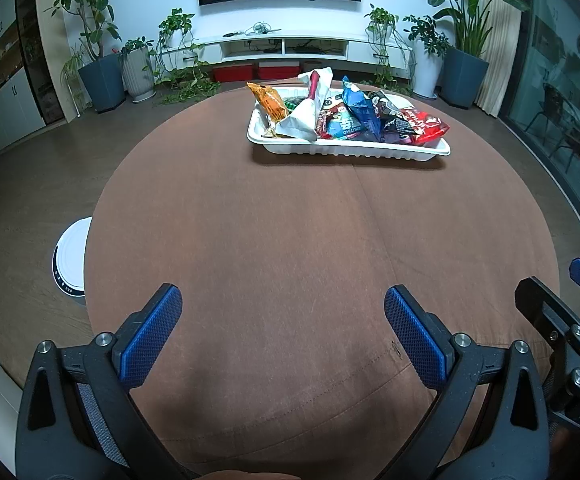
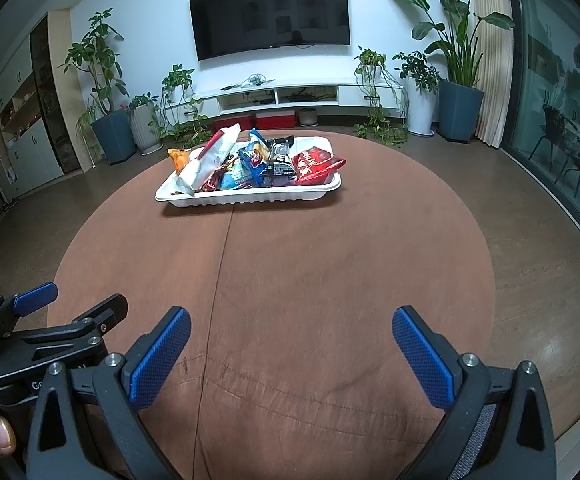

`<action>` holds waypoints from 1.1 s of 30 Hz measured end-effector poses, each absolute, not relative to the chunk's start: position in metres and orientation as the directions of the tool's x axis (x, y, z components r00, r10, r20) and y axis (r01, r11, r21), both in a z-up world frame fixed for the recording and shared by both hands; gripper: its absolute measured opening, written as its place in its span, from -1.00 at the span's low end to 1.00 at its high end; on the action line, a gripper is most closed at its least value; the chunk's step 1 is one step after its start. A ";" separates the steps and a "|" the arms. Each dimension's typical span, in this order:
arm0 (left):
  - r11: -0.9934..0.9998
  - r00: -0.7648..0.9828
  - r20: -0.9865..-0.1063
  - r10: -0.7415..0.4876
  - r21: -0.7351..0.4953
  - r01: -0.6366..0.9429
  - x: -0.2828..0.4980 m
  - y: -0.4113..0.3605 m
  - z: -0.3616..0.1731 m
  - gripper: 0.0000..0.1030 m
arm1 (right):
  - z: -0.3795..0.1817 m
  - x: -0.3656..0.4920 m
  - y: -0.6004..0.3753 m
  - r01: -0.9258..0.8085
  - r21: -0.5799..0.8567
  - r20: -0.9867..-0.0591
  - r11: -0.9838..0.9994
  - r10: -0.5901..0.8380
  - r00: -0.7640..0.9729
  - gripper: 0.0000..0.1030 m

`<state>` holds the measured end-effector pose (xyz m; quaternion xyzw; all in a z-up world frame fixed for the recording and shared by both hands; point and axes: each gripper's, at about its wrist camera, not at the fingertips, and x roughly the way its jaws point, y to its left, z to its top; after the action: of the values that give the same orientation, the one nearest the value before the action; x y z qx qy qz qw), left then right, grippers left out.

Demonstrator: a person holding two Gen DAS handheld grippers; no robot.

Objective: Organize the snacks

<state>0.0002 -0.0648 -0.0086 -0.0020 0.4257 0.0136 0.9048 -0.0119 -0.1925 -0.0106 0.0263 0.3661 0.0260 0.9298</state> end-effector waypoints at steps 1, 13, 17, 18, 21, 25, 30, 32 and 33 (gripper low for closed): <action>1.000 0.638 -0.770 0.023 0.008 -0.027 0.001 -0.064 -0.008 0.99 | -0.011 -0.012 -0.192 -0.029 0.068 -0.679 0.997 0.068 0.731 1.00; 1.000 0.635 -0.772 0.019 0.005 -0.024 -0.001 -0.064 -0.009 0.99 | -0.010 -0.012 -0.193 -0.030 0.069 -0.680 0.997 0.068 0.730 1.00; 1.000 0.635 -0.773 0.019 0.004 -0.025 0.000 -0.064 -0.010 0.99 | -0.009 -0.012 -0.193 -0.030 0.068 -0.680 0.997 0.068 0.730 1.00; 1.000 0.634 -0.773 0.018 0.003 -0.024 -0.001 -0.064 -0.010 0.99 | -0.009 -0.012 -0.193 -0.029 0.068 -0.680 0.997 0.068 0.730 1.00; 1.000 0.632 -0.775 0.015 0.002 -0.023 -0.001 -0.064 -0.011 0.99 | -0.009 -0.012 -0.193 -0.029 0.068 -0.681 0.997 0.068 0.730 1.00; 1.000 0.630 -0.776 0.013 0.001 -0.020 -0.001 -0.063 -0.011 0.99 | -0.008 -0.012 -0.193 -0.029 0.068 -0.681 0.997 0.068 0.729 1.00; 1.000 0.625 -0.780 0.008 -0.003 -0.017 0.000 -0.059 -0.012 0.99 | -0.009 -0.012 -0.193 -0.030 0.068 -0.682 0.997 0.068 0.729 1.00; 1.000 0.625 -0.781 0.006 -0.005 -0.016 0.000 -0.059 -0.012 0.99 | -0.009 -0.012 -0.193 -0.030 0.068 -0.682 0.997 0.068 0.728 1.00; 1.000 0.626 -0.780 0.005 -0.007 -0.016 0.000 -0.059 -0.012 0.99 | -0.010 -0.012 -0.192 -0.030 0.067 -0.683 0.997 0.068 0.728 1.00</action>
<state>-0.0001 -0.0590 -0.0124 -0.0066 0.4322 0.0058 0.9017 -0.0119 -0.1922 -0.0100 0.0258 0.3681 0.0265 0.9291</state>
